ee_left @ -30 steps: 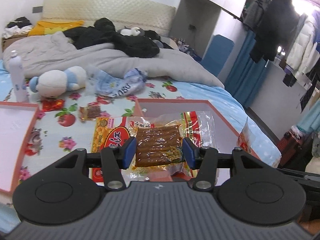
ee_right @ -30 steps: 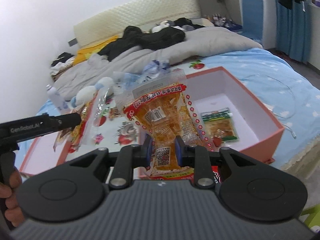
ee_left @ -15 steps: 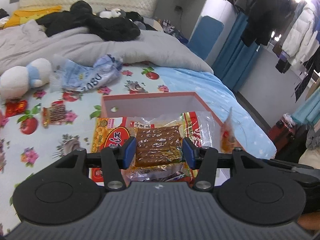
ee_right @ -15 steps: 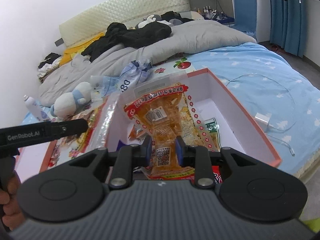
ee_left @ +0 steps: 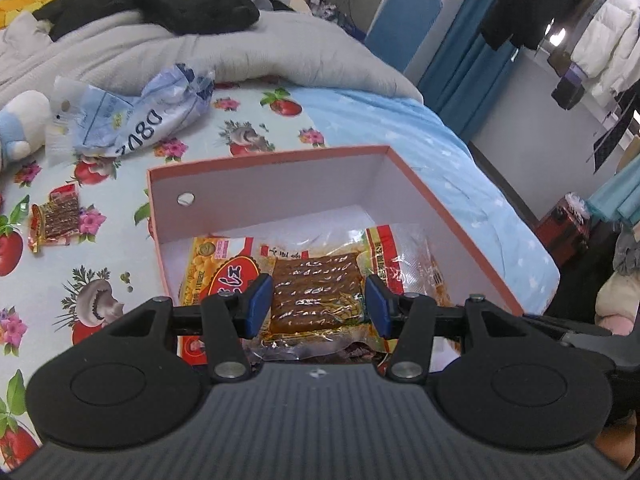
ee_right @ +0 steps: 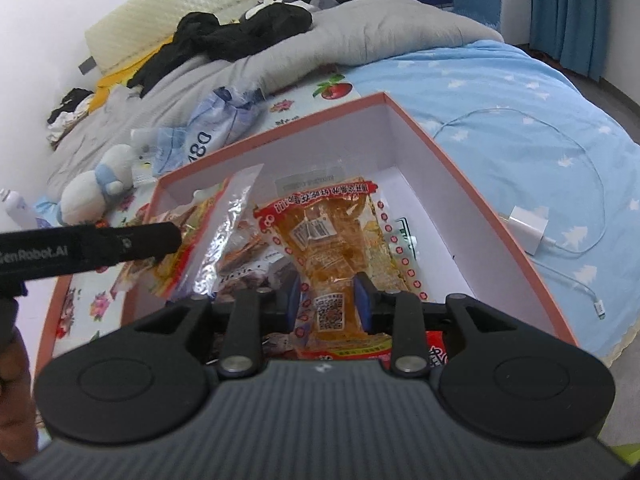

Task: Organize snacks
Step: 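Carry the brown packet and yellow packet over the deep pink box, then lower both packets into the deep pink box and open both grippers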

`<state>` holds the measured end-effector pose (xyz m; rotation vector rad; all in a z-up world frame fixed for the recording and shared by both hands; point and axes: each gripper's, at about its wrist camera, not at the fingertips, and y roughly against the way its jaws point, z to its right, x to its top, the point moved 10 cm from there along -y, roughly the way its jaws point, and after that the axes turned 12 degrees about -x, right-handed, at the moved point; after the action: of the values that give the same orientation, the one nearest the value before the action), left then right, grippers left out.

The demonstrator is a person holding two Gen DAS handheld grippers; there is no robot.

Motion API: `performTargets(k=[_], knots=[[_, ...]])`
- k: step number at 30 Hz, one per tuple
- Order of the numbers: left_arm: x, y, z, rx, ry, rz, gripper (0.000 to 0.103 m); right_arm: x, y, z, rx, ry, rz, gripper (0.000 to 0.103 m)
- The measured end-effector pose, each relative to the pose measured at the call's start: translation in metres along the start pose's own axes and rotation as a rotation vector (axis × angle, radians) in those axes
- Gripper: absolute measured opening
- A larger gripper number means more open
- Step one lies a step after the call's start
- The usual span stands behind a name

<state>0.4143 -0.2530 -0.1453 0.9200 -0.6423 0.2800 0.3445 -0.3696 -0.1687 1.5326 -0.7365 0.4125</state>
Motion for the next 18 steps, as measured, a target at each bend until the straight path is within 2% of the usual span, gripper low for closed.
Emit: performTargets(k=[2, 4, 6, 18], knots=[[0.0, 0.002, -0.001, -0.001, 0.007, 0.004, 0.06, 0.001, -0.001, 0.001, -0.007, -0.001, 0.0, 0.038], [0.001, 0.006, -0.002, -0.003, 0.013, 0.006, 0.072, 0.002, 0.0, 0.0, -0.003, -0.003, 0.005, 0.049], [0.001, 0.014, -0.001, -0.001, 0.012, 0.021, 0.073, 0.002, 0.003, 0.0, 0.004, -0.008, 0.002, 0.055], [-0.005, 0.109, 0.028, 0.024, -0.039, 0.137, 0.073, -0.006, 0.073, -0.016, 0.045, -0.023, 0.095, 0.056]])
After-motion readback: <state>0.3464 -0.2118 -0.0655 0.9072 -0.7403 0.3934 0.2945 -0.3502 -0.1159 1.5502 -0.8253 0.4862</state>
